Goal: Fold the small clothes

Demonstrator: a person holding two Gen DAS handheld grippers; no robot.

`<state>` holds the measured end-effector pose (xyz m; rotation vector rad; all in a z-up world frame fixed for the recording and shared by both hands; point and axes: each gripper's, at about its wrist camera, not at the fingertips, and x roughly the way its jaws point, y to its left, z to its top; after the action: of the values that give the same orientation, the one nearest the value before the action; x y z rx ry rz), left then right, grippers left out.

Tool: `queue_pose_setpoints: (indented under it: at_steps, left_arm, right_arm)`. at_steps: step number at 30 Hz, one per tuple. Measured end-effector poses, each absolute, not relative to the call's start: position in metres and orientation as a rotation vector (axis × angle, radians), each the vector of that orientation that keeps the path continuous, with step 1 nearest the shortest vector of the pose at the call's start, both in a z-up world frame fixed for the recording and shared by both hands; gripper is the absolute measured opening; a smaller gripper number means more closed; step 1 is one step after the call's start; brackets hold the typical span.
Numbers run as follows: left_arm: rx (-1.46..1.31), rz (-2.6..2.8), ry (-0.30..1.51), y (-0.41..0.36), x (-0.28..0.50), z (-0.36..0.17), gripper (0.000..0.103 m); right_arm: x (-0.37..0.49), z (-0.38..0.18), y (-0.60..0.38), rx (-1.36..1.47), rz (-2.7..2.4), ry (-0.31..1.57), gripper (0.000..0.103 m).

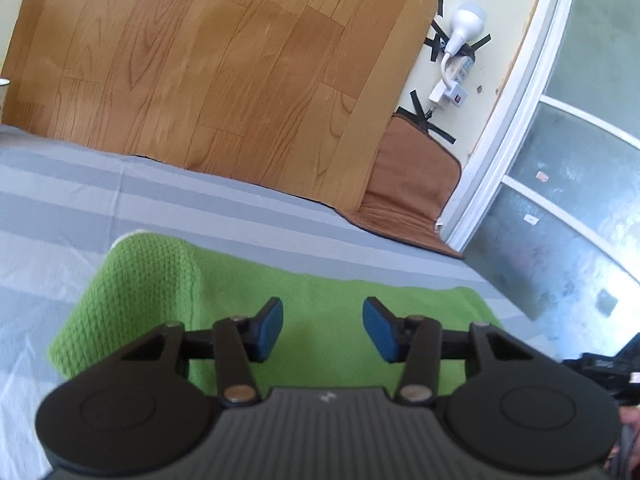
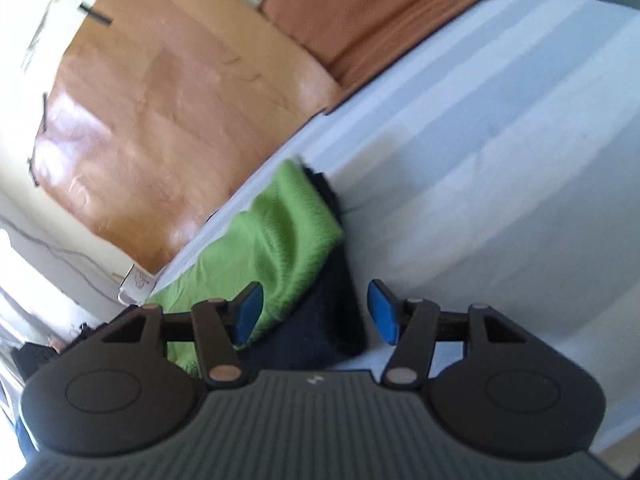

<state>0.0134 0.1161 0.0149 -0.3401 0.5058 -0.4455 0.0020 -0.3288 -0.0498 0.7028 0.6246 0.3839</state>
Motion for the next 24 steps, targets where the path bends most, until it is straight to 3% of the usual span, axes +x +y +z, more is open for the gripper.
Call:
queue_pose_setpoints:
  at_steps: [2, 5, 6, 14, 18, 24]
  left_arm:
    - [-0.327, -0.446, 0.5, 0.115, 0.008, 0.019, 0.041]
    - [-0.315, -0.443, 0.496, 0.116, 0.003, 0.025, 0.04]
    - [-0.313, -0.438, 0.501, 0.117, 0.003, 0.025, 0.04]
    - [-0.333, -0.415, 0.637, 0.123, 0.02, 0.003, 0.031]
    - [-0.395, -0.437, 0.599, 0.137, 0.012, 0.01, 0.031]
    - [-0.565, -0.357, 0.425, 0.22, -0.025, 0.027, 0.041]
  right_arm:
    - [0.008, -0.05, -0.32, 0.699, 0.4, 0.622, 0.061]
    - [0.017, -0.053, -0.315, 0.727, 0.41, 0.671, 0.03]
    - [0.016, -0.052, -0.314, 0.736, 0.407, 0.665, 0.028]
    - [0.003, 0.03, -0.273, 0.588, 0.587, 0.484, 0.025]
    - [0.009, 0.065, -0.216, 0.43, 0.721, 0.455, 0.02]
    - [0.028, 0.079, -0.116, 0.212, 0.92, 0.51, 0.017]
